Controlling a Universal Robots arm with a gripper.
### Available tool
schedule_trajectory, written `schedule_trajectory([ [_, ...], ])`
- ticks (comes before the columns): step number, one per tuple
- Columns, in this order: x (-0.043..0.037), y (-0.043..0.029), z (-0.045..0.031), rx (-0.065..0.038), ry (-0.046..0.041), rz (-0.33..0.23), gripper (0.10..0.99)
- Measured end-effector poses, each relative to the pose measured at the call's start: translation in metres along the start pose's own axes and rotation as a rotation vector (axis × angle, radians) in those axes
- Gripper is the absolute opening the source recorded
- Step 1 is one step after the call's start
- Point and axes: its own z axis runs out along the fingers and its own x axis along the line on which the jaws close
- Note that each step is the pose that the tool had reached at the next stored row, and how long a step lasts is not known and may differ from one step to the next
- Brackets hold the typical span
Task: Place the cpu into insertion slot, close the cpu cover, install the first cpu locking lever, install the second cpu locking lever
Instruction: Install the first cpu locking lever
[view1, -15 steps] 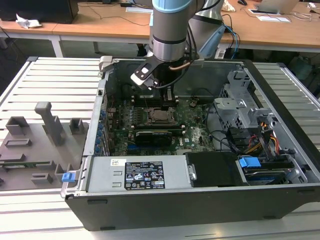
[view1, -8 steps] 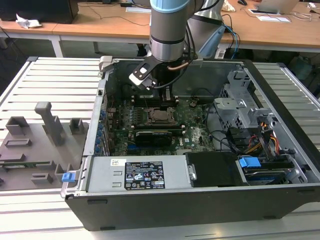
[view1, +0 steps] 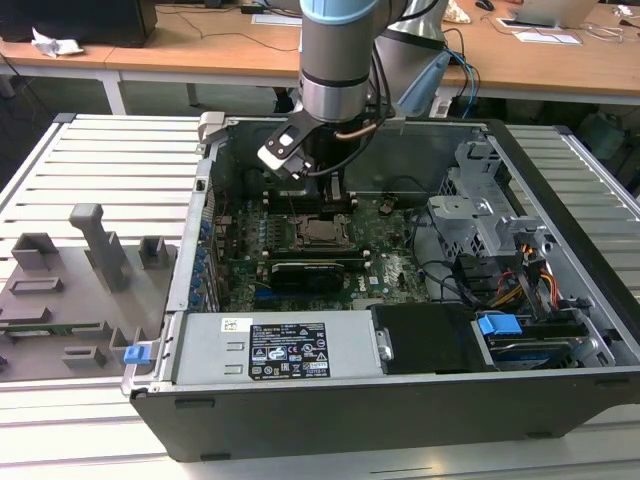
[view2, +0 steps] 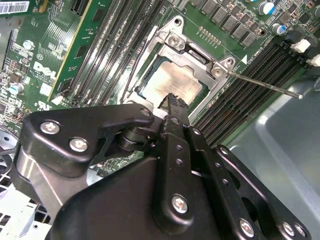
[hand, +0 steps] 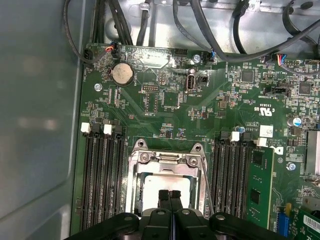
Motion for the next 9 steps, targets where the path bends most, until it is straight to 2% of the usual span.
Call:
schedule_trajectory([
  [9, 0.0, 0.0001, -0.0034, 0.0, -0.0001, 0.0, 0.106],
])
